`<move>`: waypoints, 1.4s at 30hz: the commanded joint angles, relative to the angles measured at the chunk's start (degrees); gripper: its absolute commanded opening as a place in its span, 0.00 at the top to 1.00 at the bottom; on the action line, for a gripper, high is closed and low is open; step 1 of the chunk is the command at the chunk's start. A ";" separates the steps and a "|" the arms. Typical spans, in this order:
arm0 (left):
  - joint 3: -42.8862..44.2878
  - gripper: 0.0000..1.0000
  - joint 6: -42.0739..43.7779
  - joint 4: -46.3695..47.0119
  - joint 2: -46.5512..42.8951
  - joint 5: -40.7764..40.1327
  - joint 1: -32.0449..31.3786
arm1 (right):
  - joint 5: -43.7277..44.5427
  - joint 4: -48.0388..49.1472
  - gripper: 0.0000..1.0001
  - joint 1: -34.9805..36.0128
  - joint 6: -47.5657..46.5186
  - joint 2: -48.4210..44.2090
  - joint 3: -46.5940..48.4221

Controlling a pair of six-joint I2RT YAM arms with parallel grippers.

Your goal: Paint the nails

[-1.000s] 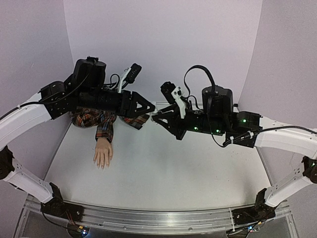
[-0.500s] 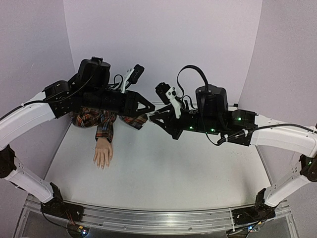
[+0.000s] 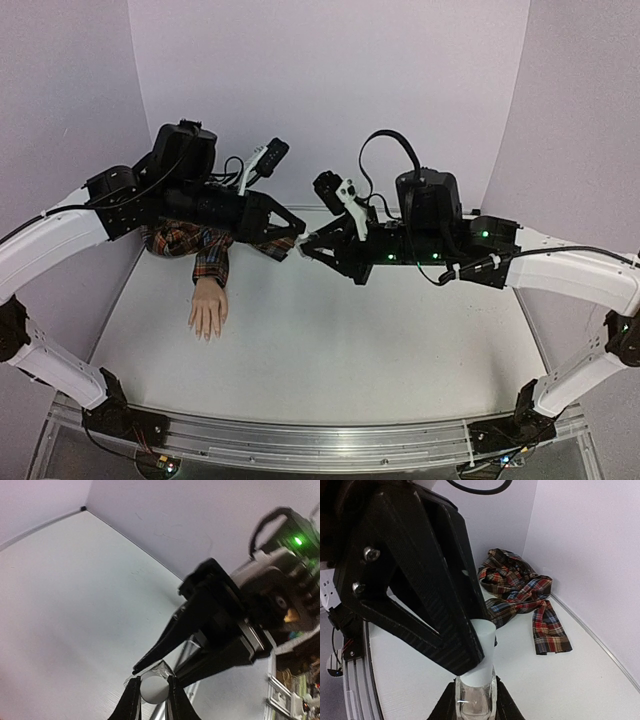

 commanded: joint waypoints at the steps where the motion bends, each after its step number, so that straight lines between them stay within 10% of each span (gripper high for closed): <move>1: -3.06 1.00 0.25 15.78 -1.43 31.80 -1.61 | -40.03 4.95 1.00 0.95 1.88 1.72 5.98; 7: -3.06 1.00 -1.45 20.22 -0.65 40.46 -1.65 | -59.46 8.09 1.00 0.99 11.63 7.86 14.44; 22: -3.83 1.00 -0.77 20.82 -3.98 38.43 -1.66 | -52.66 9.14 1.00 -0.42 10.20 6.69 11.76; 35: -0.13 1.00 4.43 4.87 -4.09 19.69 -1.64 | -38.94 7.67 1.00 -2.01 7.67 0.78 4.08; 42: 1.04 0.46 1.77 2.26 -4.40 10.60 -1.64 | -21.57 2.14 1.00 -2.04 5.32 -1.33 3.16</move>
